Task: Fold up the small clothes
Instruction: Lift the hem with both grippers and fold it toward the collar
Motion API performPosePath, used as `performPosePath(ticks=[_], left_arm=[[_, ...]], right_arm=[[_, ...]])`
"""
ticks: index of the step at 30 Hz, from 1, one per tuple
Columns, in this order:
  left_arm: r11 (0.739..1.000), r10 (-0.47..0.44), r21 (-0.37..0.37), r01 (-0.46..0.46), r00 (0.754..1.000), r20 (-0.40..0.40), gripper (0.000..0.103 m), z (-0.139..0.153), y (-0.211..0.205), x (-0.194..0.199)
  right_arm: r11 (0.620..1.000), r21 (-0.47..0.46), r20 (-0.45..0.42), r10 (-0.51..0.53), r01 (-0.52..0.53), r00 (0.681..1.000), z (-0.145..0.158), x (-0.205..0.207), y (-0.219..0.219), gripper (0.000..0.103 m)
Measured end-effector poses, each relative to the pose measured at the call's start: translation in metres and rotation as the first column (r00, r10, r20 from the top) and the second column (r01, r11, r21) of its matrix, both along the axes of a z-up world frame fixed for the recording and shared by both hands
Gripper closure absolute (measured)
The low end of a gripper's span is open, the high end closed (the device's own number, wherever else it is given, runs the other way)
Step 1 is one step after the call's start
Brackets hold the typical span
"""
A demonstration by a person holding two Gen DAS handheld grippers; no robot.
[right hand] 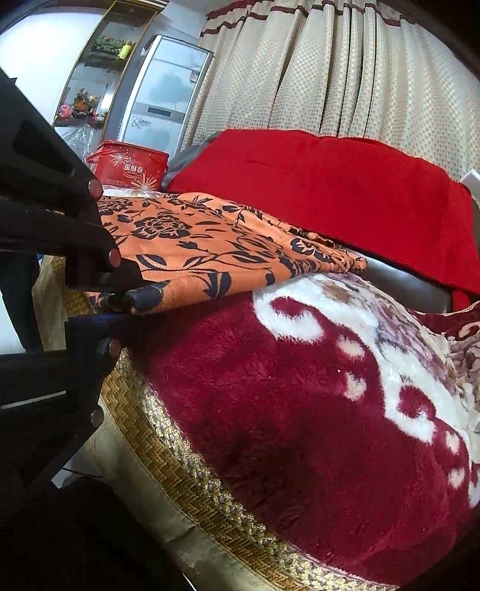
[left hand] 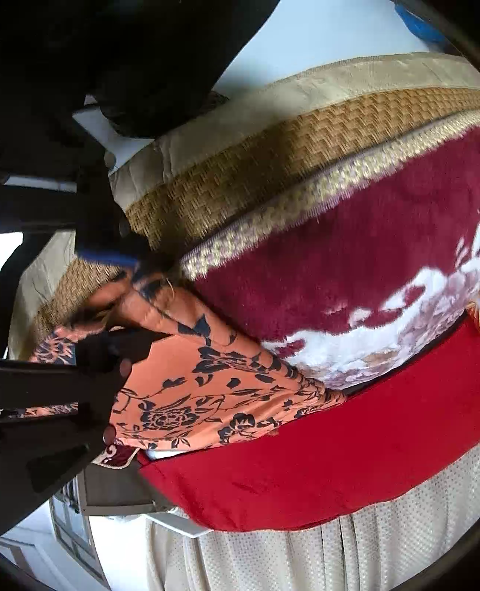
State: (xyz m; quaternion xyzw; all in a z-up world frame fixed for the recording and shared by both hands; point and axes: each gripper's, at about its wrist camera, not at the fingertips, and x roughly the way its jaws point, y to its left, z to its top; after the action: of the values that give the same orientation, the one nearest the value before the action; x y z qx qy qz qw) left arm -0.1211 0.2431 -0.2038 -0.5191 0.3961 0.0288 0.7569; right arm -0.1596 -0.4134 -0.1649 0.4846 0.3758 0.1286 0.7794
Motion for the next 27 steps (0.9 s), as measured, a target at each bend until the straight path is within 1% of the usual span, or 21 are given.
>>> performPosePath(ticks=[1, 2, 3, 4, 7, 10, 11, 13, 17, 18, 20, 21, 22, 24, 25, 27], left_arm=[[1.000, 0.002, -0.003, -0.002, 1.000, 0.011, 0.088, 0.002, 0.002, -0.005], [1.000, 0.002, -0.002, -0.002, 1.000, 0.014, 0.090, 0.005, 0.002, -0.009], [1.000, 0.002, 0.002, -0.002, 1.000, 0.012, 0.096, 0.009, 0.003, -0.012], [1.000, -0.007, 0.012, 0.006, 0.999, 0.034, 0.096, 0.017, 0.001, -0.015], [0.996, -0.039, 0.081, 0.031, 0.995, 0.094, 0.098, 0.042, -0.006, -0.017], [0.992, -0.069, 0.114, 0.053, 0.988, 0.141, 0.098, 0.062, -0.012, -0.013], [0.989, -0.078, 0.136, 0.057, 0.985, 0.155, 0.098, 0.067, -0.014, -0.012], [0.987, -0.085, 0.148, 0.061, 0.984, 0.157, 0.098, 0.068, -0.013, -0.009], [0.987, -0.079, 0.150, 0.060, 0.990, 0.121, 0.098, 0.057, -0.012, -0.005], [0.988, -0.077, 0.146, 0.060, 0.990, 0.116, 0.098, 0.055, -0.011, -0.006], [0.989, -0.074, 0.140, 0.056, 0.988, 0.134, 0.098, 0.060, -0.010, -0.008], [0.988, -0.077, 0.147, 0.055, 0.986, 0.149, 0.098, 0.065, -0.009, -0.009], [0.985, -0.085, 0.161, 0.057, 0.981, 0.173, 0.098, 0.073, -0.010, -0.009], [0.979, -0.102, 0.194, 0.064, 0.975, 0.196, 0.098, 0.081, -0.013, -0.006], [0.975, -0.112, 0.212, 0.071, 0.976, 0.189, 0.098, 0.081, -0.014, -0.001], [0.980, -0.103, 0.188, 0.073, 0.983, 0.153, 0.098, 0.070, -0.012, 0.005]], right_arm=[[1.000, -0.001, 0.000, 0.000, 0.000, 1.000, 0.000, 0.000, 0.000, 0.094], [1.000, 0.000, -0.001, 0.000, 0.000, 1.000, 0.000, 0.000, 0.000, 0.094], [1.000, 0.000, 0.000, 0.000, 0.000, 1.000, 0.000, 0.000, 0.000, 0.094], [1.000, 0.000, -0.001, 0.000, 0.000, 1.000, 0.000, 0.000, 0.000, 0.094], [1.000, -0.003, -0.005, 0.004, -0.004, 1.000, 0.001, 0.001, 0.001, 0.094], [1.000, 0.008, -0.004, 0.006, -0.006, 1.000, 0.003, 0.001, 0.001, 0.094], [1.000, 0.019, -0.002, 0.007, -0.007, 1.000, 0.005, 0.001, 0.001, 0.094], [0.999, 0.033, 0.021, 0.007, -0.008, 1.000, 0.013, 0.001, -0.001, 0.094], [0.999, 0.051, 0.081, -0.004, 0.000, 0.997, 0.032, 0.001, -0.008, 0.094], [0.999, 0.042, 0.085, -0.004, 0.000, 0.996, 0.035, 0.002, -0.009, 0.094], [0.998, 0.058, 0.072, -0.007, 0.002, 0.997, 0.033, 0.003, -0.011, 0.094], [0.996, 0.094, 0.068, -0.011, 0.004, 0.998, 0.032, 0.003, -0.013, 0.094], [0.994, 0.110, 0.078, -0.014, 0.006, 0.997, 0.036, 0.002, -0.014, 0.094], [0.996, 0.092, 0.125, -0.010, -0.001, 0.992, 0.053, 0.000, -0.013, 0.094], [0.997, 0.078, 0.143, -0.004, -0.007, 0.990, 0.061, 0.001, -0.012, 0.094], [0.999, 0.041, 0.151, 0.002, -0.008, 0.989, 0.065, 0.006, -0.012, 0.094]])
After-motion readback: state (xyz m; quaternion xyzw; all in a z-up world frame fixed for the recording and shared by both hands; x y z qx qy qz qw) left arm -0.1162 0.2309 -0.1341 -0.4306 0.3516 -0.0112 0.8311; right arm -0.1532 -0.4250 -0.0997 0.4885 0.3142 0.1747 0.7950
